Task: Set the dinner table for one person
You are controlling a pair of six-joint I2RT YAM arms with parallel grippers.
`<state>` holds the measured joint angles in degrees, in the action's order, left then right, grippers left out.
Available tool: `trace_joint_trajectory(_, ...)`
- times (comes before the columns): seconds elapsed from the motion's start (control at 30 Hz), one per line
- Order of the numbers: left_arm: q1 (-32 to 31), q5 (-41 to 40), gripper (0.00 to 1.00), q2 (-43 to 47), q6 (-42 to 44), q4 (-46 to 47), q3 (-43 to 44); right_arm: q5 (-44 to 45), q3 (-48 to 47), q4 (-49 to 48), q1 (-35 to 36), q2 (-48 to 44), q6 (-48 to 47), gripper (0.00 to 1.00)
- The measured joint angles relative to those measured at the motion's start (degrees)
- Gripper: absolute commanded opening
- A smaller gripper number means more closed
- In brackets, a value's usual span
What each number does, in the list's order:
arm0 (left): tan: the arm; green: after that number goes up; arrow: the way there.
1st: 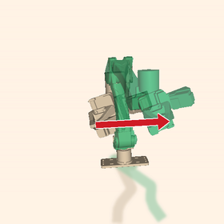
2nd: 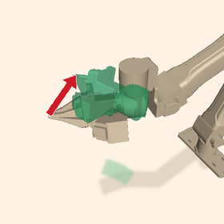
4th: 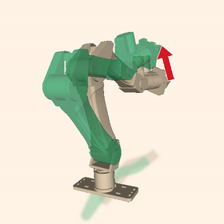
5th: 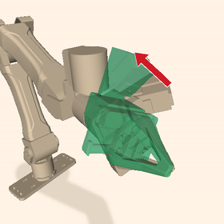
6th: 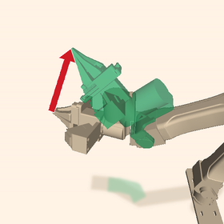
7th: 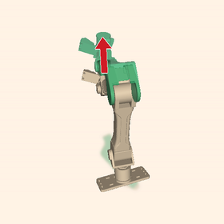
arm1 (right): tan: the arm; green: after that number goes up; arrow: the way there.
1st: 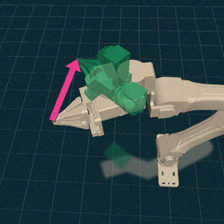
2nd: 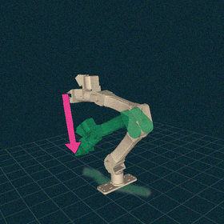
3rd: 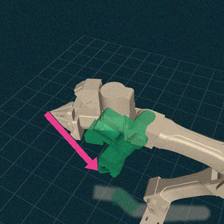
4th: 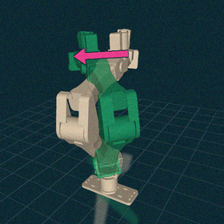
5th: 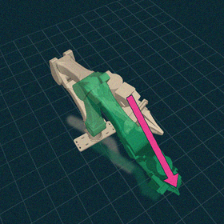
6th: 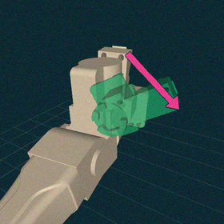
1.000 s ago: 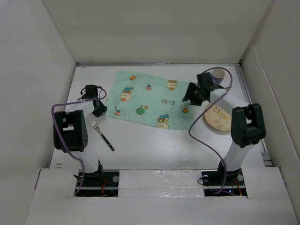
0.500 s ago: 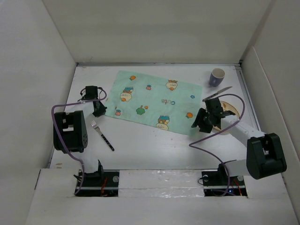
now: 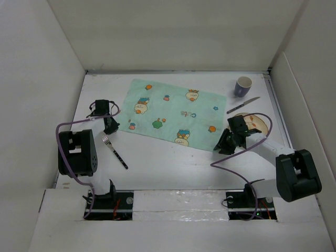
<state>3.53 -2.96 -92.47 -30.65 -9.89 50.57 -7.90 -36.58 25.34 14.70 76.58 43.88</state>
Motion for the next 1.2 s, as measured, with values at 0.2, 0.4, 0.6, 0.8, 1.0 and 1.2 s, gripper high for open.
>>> trace_joint_trajectory(0.2,0.0,-0.2,0.00,0.1,0.0,0.0,-0.1,0.5,-1.9,-0.5,0.9,3.7,1.2,0.16)
trace_joint_trajectory(0.4,0.0,-1.9,0.28,0.5,0.3,-0.6,0.5,1.7,-2.9,-1.4,2.3,5.2,2.0,0.00)
trace_joint_trajectory(0.6,0.0,-2.7,0.47,0.5,0.1,-0.9,2.0,5.4,-3.0,-0.2,2.7,3.6,1.4,0.00)
trace_joint_trajectory(0.8,0.0,-1.8,0.36,-0.2,-0.2,-1.4,2.8,7.7,-3.3,0.3,3.0,1.5,-0.5,0.00)
trace_joint_trajectory(1.0,-0.1,-0.9,0.33,-3.0,-0.1,-1.7,5.1,8.0,-3.3,0.2,3.0,1.4,-1.7,0.00)
trace_joint_trajectory(1.2,-1.0,-1.6,0.33,-5.2,1.1,-3.0,6.6,7.9,-3.8,0.2,3.0,1.4,-2.6,0.00)
